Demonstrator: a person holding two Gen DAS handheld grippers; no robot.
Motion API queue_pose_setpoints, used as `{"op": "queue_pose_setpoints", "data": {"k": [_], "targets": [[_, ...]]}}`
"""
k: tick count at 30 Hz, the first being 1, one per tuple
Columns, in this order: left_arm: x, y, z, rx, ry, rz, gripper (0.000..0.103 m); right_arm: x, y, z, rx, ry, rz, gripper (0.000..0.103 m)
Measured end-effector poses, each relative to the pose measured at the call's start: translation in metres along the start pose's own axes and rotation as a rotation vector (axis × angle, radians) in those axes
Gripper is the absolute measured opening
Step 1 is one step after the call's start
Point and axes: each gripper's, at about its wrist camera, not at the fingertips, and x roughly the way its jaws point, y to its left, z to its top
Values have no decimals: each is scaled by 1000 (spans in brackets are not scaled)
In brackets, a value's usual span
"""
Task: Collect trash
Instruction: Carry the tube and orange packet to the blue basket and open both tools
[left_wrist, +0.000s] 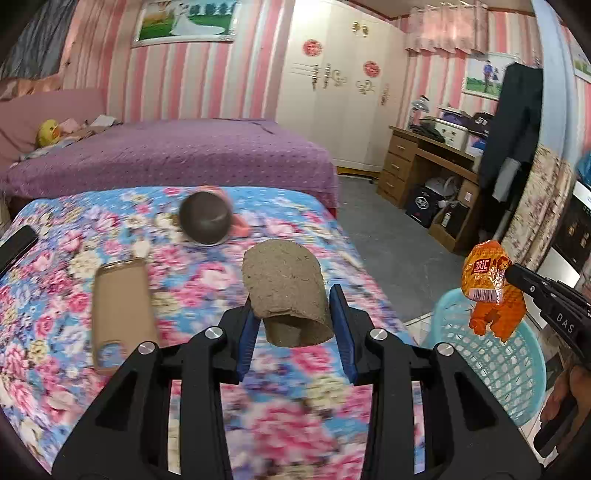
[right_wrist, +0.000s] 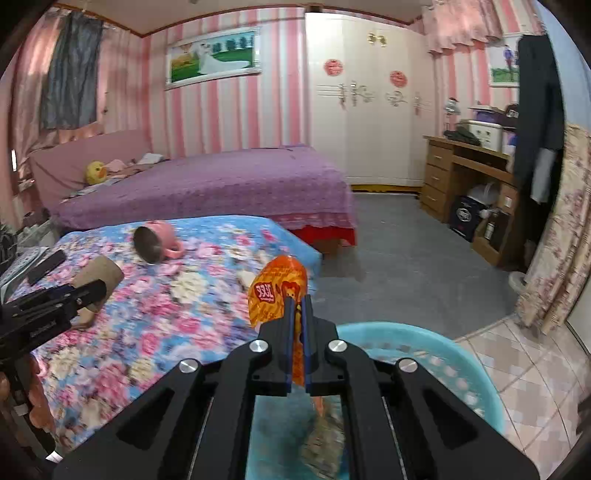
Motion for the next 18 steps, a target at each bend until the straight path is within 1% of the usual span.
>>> {"op": "queue_pose_setpoints", "data": {"k": [4,9,10,13,16,18], "targets": [[12,-38,-3,19,28,-40,36,-8,-31,-7,16,6,-52,4],[20,-100,-16,109,53,-94,36,-11,-74,-21,44,40,-110,4],[23,-117,-20,128,68,-119,36,-11,-81,-24,50,46,-120,4],[26,-148,-28,175,83,-147,37,-14,-99,-32,76,58,-132,4],[31,-171,-32,206,102,-176,38,-16,-110,-37,91,66,-144,4],[35,-179,-33,213,111,-184,38,-17,-117,-40,107,68,-143,4]]}}
